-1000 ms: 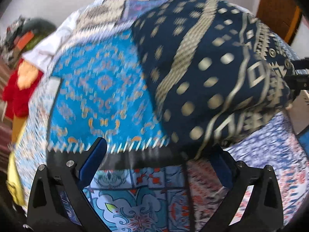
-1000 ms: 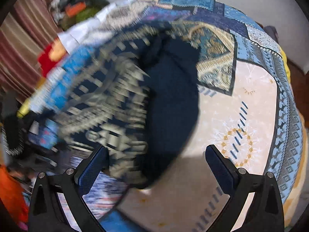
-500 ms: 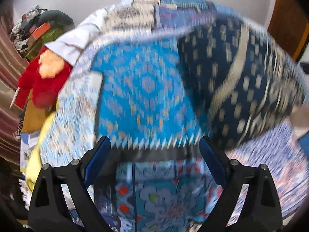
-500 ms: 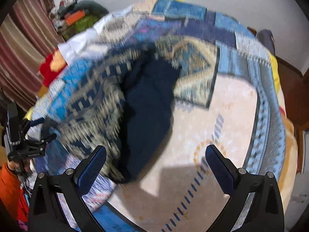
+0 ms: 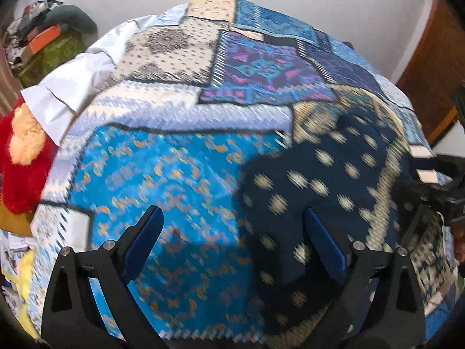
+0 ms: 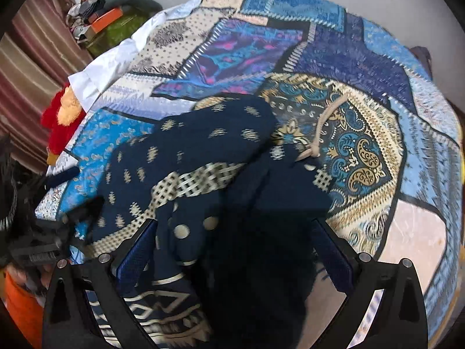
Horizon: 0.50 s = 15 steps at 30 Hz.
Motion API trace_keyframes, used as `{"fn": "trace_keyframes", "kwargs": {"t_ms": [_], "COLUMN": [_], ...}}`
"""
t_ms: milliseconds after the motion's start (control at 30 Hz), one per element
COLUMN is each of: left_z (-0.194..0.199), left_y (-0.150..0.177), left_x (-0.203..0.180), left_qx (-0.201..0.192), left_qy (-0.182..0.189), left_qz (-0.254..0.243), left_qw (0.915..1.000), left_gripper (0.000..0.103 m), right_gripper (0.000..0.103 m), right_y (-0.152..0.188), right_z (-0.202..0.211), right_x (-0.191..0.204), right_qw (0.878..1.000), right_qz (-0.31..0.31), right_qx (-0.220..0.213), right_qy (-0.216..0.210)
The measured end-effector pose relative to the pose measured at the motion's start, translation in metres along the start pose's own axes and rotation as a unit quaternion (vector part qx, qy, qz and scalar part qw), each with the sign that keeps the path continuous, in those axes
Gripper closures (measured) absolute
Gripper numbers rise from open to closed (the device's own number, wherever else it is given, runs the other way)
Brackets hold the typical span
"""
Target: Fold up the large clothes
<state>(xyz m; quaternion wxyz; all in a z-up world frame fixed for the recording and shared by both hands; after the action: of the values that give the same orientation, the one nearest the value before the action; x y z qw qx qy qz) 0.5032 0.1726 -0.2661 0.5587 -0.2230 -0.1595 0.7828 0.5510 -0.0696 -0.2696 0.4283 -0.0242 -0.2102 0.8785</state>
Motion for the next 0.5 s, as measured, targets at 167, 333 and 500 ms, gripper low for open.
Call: {"fn": "trace_keyframes", "kwargs": {"t_ms": [167,333,500], "left_z": [0.014,0.044,0.069], "left_y": [-0.017,-0.010,0.011], "left_x": [0.022,0.031,0.029], "left_qx": [-0.024,-0.040,-0.043], "left_qy": [-0.056,-0.052,-0.035], "left_qz": [-0.001,-0.004,-0.005], "left_qw": [0.9982,0.9979,0.9984], "left_gripper": [0.004,0.004,0.004], "right_gripper": [0.001,0.001,0.000], "right_y": [0.008,0.024,0.043], "right_z": [0.029,0.075,0.095], "right_x": [-0.034,-0.043,-0.021], "right_qw": [0.999,0.998,0.997], "right_qz": [-0.030,-0.042,-0.036], "right_qx": [-0.023,-0.049,-0.061], "right_qy": [0.014,-0.004,-0.035]}}
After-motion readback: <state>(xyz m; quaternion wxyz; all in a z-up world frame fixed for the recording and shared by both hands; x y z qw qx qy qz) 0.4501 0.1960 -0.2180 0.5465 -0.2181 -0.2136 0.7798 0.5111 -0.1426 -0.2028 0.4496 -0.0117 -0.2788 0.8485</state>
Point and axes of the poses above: each gripper's, at about its wrist camera, not at the fingertips, and z roughly against the way its jaws point, x to its left, y to its underside, the point moved 5 cm from there along -z, roughly the way its jaws point, and after that the axes turned 12 degrees about z, right-handed, at the moved point
